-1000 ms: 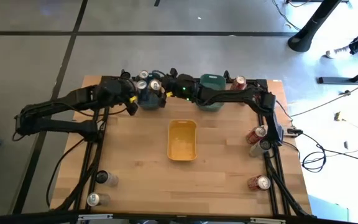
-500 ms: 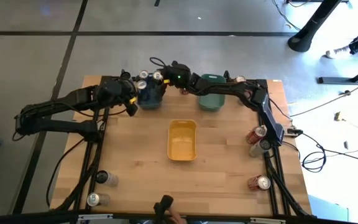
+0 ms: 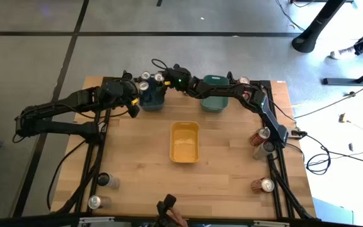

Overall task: Sort soda cans
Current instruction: Put the right blue soda can into the blue bin

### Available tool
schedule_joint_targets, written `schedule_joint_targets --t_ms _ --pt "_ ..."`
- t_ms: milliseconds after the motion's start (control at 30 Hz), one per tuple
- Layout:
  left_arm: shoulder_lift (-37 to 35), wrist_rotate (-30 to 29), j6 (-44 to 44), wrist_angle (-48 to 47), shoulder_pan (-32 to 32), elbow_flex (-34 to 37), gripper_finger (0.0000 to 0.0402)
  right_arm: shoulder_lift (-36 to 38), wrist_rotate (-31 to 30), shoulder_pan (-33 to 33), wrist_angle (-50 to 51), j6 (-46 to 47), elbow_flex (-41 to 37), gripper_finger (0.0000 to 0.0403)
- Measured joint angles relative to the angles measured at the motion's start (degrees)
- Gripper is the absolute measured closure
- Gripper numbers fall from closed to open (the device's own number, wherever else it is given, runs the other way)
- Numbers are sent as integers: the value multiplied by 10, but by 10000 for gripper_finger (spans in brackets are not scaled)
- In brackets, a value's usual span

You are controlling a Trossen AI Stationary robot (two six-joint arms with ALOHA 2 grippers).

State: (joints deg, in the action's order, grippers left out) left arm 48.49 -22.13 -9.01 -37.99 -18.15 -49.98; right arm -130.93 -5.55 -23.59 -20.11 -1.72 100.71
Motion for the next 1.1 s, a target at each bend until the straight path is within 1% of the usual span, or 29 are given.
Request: schedule_joint_targets --t_ms 200,333,467,533,667,833,1100 --pt "2 0 -2 1 0 0 396 1 -38 -2 6 37 1 172" --pt "10 0 -2 2 0 0 396 1 -40 -1 8 72 2 172" --pt "22 0 -4 3 0 0 396 -2 -57 -1 40 74 26 172" --pt "29 0 -7 5 0 0 396 -12 -54 -3 50 71 40 172" --pt "42 0 -6 8 4 0 396 -49 -39 -5 103 75 78 172" --pt "46 0 -3 11 15 0 396 -64 -52 -4 138 75 126 172" --pt "45 0 2 12 21 0 396 -71 -55 -5 155 75 130 162"
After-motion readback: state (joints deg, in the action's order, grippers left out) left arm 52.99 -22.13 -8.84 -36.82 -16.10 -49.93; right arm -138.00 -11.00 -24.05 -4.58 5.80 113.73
